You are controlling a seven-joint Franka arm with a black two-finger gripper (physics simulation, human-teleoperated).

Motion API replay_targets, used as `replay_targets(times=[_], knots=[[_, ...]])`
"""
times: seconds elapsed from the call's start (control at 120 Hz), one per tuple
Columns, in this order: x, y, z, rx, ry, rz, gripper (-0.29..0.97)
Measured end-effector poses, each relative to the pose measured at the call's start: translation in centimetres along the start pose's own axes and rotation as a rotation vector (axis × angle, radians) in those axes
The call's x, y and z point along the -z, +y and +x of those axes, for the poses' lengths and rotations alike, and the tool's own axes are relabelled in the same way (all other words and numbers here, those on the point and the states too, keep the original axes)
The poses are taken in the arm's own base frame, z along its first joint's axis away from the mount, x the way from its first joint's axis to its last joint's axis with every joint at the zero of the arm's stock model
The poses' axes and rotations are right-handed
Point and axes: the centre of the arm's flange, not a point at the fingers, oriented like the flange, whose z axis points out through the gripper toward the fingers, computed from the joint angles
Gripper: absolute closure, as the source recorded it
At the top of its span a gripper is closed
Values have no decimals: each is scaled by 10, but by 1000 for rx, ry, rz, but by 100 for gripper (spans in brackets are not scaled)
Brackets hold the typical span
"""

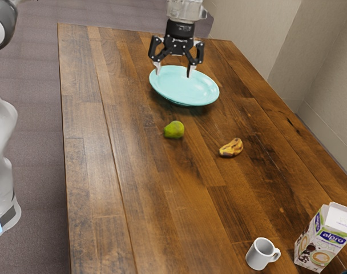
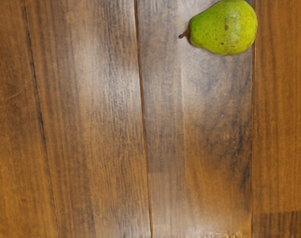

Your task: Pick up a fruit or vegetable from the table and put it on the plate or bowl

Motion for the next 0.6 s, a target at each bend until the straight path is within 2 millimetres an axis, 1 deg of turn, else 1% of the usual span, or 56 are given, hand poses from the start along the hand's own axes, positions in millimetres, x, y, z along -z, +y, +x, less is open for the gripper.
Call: replay_targets(times=[0.067,0.108,0.142,0.208,0.242,0.283,0.35,0.392,0.475,0.525,0.6], knots=[[-16,2,-26,-89,10,36,0],[-21,4,-37,-143,14,48,0],[-25,5,-41,-184,21,57,0],[-30,12,-40,-265,70,68,0],[-34,26,-38,-311,100,69,0],[-45,44,-36,-372,129,74,0],[-58,62,-35,-471,158,78,0],[-64,70,-35,-530,170,76,0],[-70,79,-39,-645,188,68,0],[-80,89,-39,-707,197,73,0],[-105,108,-36,-790,210,88,0]])
